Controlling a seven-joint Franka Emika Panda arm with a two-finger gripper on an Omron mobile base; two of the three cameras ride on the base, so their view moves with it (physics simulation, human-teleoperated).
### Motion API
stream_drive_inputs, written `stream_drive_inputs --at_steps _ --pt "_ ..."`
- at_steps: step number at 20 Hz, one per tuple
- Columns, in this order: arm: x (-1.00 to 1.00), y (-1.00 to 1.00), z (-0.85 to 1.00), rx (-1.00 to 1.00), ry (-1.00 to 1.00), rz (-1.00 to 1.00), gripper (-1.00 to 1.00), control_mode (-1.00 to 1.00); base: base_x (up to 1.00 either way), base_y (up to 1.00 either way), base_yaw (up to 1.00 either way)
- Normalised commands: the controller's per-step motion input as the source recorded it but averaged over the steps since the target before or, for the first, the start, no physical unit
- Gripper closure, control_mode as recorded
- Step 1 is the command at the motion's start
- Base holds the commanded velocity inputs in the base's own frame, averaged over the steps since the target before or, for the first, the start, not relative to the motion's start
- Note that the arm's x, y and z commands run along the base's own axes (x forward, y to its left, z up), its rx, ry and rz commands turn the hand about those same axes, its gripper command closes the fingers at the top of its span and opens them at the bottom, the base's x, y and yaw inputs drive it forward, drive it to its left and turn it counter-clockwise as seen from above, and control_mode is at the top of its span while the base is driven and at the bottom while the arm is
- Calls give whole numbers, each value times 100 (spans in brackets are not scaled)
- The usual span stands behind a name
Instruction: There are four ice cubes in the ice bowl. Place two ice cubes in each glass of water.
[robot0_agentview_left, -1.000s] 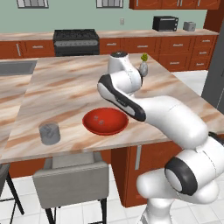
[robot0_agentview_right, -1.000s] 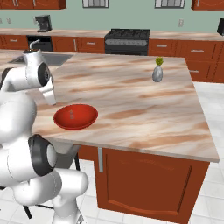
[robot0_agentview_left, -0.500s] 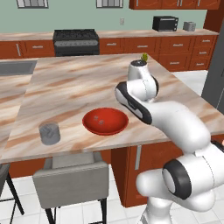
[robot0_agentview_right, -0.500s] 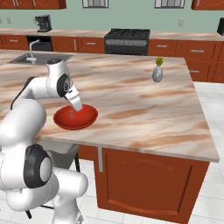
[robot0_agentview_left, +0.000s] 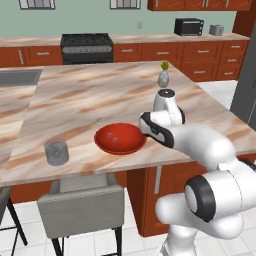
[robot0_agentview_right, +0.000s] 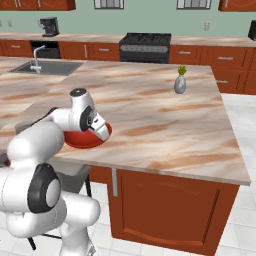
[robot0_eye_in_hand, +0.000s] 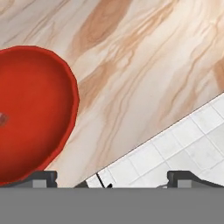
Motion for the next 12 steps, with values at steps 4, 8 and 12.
stream_drive_inputs --at_steps 4,8,12 --pt "42 1 -37 2 0 1 -100 -100 0 0 0" --pt "50 12 -41 2 0 0 -100 -100 0 0 0" --pt "51 11 -42 2 0 0 -100 -100 0 0 0"
